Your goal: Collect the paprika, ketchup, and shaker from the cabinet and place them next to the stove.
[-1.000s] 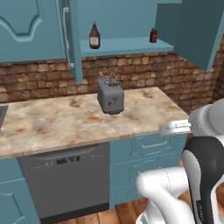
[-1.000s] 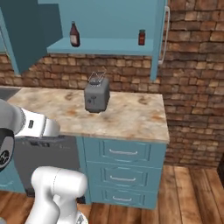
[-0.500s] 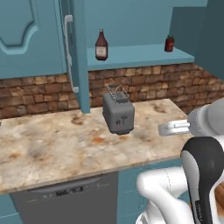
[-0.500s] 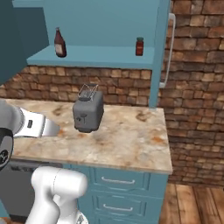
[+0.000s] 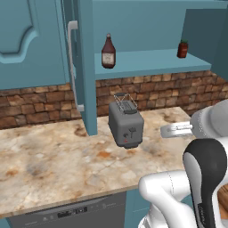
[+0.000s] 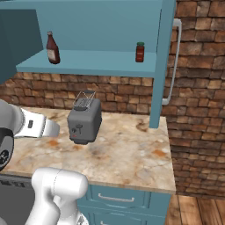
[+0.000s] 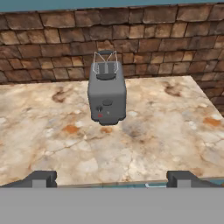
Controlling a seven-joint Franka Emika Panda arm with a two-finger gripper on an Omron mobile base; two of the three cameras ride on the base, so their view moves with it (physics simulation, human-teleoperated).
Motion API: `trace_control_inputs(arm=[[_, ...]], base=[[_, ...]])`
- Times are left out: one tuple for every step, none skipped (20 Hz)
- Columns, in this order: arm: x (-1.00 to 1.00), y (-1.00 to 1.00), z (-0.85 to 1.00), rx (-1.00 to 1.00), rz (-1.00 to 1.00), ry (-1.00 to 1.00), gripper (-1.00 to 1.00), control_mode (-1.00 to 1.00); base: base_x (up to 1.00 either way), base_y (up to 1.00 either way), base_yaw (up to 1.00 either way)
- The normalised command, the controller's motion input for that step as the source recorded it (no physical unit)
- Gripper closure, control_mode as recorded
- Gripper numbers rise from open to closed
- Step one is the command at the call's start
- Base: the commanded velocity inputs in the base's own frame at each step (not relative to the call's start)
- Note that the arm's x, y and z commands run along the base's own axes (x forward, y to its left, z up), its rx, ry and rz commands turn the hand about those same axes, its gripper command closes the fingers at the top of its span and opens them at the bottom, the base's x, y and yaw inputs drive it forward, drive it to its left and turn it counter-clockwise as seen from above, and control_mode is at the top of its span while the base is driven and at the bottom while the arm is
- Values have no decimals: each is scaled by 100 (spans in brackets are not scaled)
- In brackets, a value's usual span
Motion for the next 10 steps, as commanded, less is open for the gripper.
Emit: trace_control_inputs(arm=[[56,0,56,9,2,-21,-100,-100],[51,0,69,8,3,-25,-100,-100],[49,0,74,6,4,-27,-100,-100],[50,0,71,6,5,-27,-100,-100],[49,0,71,5,5,-27,-100,-100],[46,0,64,5,5,-26,-100,-100],[43,-3,67,4,4,-26,-100,-100],[43,-1,65,3,4,-24,-100,-100],[42,-1,65,2,2,-23,-100,-100],[40,0,63,1,1,-20,-100,-100]], base=[[0,0,0],[0,0,0],[0,0,0],[0,0,0],[0,0,0],[0,0,0],[0,0,0],[0,0,0],[0,0,0],[0,0,0]])
